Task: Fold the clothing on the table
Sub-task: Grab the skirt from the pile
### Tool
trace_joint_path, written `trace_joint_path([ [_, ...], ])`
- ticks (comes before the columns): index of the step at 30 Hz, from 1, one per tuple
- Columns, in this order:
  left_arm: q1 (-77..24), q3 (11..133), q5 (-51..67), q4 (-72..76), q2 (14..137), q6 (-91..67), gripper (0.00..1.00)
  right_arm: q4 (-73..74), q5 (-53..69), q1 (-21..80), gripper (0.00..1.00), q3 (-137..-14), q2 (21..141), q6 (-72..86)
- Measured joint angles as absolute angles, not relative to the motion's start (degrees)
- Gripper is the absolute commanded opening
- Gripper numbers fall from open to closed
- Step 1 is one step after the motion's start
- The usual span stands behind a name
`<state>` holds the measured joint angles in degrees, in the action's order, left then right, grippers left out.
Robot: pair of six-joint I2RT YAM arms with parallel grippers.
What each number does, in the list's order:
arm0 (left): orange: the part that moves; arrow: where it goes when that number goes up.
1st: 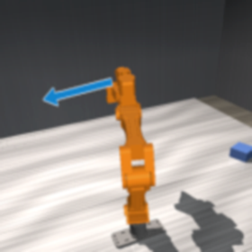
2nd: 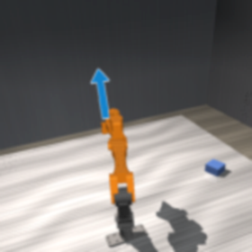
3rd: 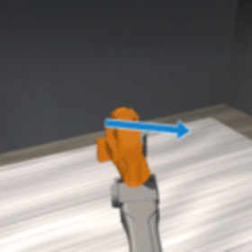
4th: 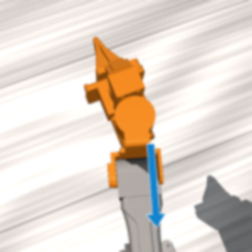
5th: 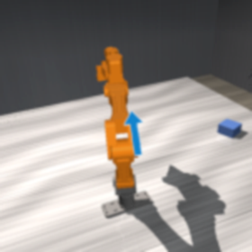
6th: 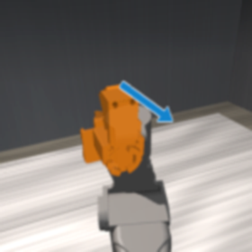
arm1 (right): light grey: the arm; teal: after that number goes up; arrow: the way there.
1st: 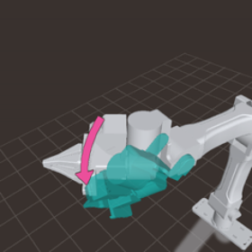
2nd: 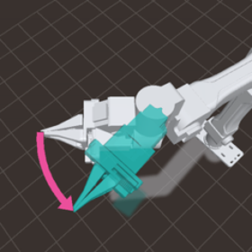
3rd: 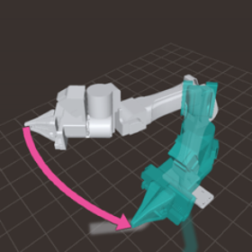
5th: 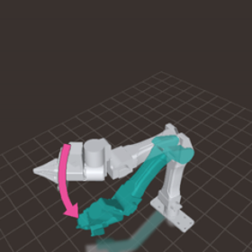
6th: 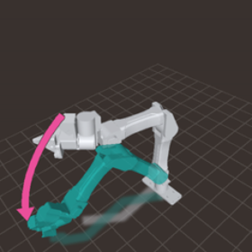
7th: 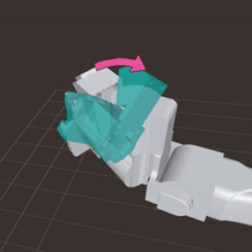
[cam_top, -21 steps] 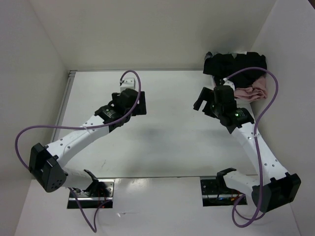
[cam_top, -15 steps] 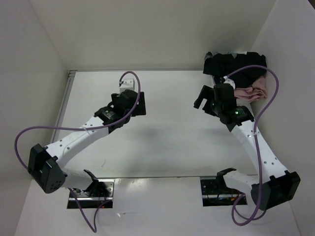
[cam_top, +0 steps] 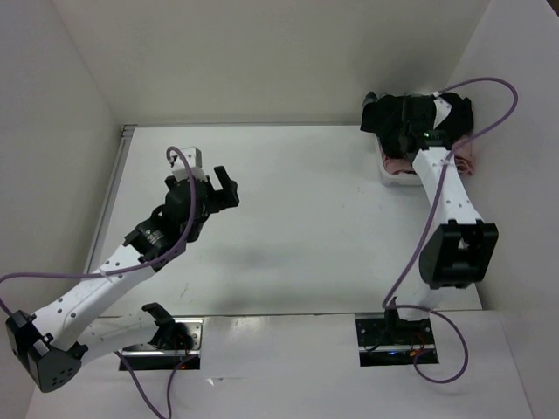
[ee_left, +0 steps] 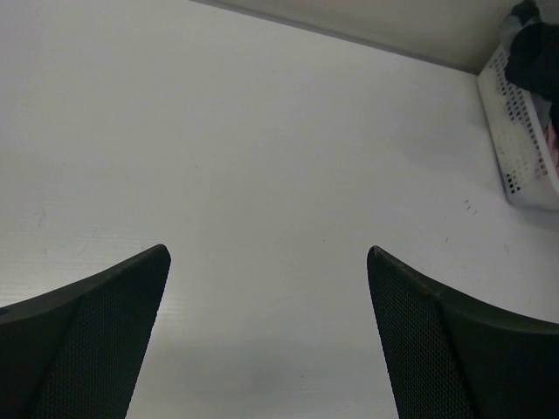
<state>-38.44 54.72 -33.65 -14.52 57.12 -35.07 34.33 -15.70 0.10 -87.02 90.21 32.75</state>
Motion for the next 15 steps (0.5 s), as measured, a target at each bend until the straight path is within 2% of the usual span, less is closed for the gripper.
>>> trace_joint_path([
  [5, -38.4, 54.3, -33.3, -13.0, 56.9, -35.1, 1.0, 33.2, -19.0, -1.8, 0.86, -96.7, 102.3, 32.0],
  [7, -38.4, 54.3, -33.0, -12.8, 57.5, -35.1, 1.0, 32.8, -19.6, -2.9, 0.75, -99.2, 105.4, 31.7],
  [9, -38.4, 54.3, -32.7, -12.8, 58.1, -35.1, 1.0, 32.8, -20.1, -4.2, 0.72, -101.1, 107.4, 31.7],
  [10, -38.4, 54.3, -32.7, -12.8, 58.4, -35.1, 1.0, 32.8, -20.7, -4.9, 0.64, -102.7, 108.4, 31.7],
  [12, -38.4, 54.3, -32.6, -12.8, 58.8, -35.1, 1.0, 33.3, -22.6, -5.8, 0.53, -105.9, 110.4, 31.6],
  [13, -38.4, 54.2, -32.6, -12.7, 59.0, -35.1, 1.0, 33.4, -23.8, -6.1, 0.34, -107.4, 111.3, 31.6],
  [15, -38.4, 54.2, -32.7, -12.6, 59.2, -35.1, 1.0, 33.5, -25.6, -6.2, 0.19, -108.4, 112.1, 31.2],
])
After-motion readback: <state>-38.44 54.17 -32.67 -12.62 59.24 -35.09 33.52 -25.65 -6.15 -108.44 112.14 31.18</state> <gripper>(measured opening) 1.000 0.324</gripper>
